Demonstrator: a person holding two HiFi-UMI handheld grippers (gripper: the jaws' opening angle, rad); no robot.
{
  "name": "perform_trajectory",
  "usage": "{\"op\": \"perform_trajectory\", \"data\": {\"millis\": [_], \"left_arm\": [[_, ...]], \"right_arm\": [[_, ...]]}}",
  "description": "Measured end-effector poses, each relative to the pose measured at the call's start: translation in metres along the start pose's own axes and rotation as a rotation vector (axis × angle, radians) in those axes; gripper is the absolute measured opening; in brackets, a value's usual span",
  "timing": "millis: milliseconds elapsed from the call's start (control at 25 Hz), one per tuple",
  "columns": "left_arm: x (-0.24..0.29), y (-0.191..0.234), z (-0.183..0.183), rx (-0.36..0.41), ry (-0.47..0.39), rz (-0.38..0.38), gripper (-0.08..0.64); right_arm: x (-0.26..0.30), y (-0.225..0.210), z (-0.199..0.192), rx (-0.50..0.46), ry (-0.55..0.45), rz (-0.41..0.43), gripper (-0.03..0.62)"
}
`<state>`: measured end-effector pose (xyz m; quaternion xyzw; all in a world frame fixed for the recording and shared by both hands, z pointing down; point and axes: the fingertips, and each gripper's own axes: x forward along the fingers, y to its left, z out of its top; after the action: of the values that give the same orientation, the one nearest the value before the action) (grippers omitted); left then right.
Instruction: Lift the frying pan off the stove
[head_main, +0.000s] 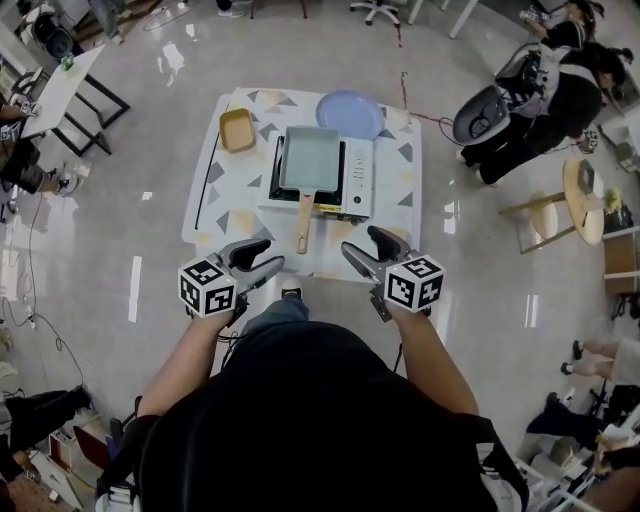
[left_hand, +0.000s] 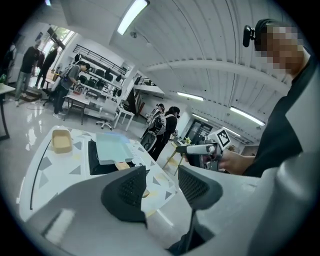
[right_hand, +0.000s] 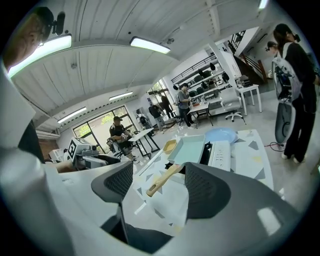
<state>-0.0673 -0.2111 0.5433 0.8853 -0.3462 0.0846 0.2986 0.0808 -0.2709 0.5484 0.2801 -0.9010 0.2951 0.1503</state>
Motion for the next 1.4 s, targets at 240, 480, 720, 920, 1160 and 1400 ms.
{"op": "perform_trajectory", "data": {"millis": [240,480,720,920,1160,1400], "left_arm": [[0.012,0.019,-0.002,-0.038,0.022,-0.013,0.199],[0.036,0.027,-0.004,-0.066,0.053,-0.043,0.199],[0.051,0.045,-0.012,-0.119,0.081,-0.056,0.199],[0.066,0.051,-0.022,-0.168,0.115,-0.087,0.199],[0.08,0.067,-0.041,-0.253,0.155,-0.112,0.201],[0.095,0.079,-0.063,-0.322,0.216,-0.15,0.216]], "right_arm": [[0.03,-0.014,-0.002,0.048,0.023,0.019,0.333],[0.052,-0.034,-0.006,0.153,0.039,0.05,0.333],[0.079,-0.042,-0.009,0.232,0.06,0.089,0.333],[0.099,-0.044,-0.015,0.295,0.084,0.122,0.331],[0.126,-0.049,-0.022,0.343,0.119,0.151,0.331],[0.152,-0.052,-0.031,0.372,0.151,0.179,0.333]]}}
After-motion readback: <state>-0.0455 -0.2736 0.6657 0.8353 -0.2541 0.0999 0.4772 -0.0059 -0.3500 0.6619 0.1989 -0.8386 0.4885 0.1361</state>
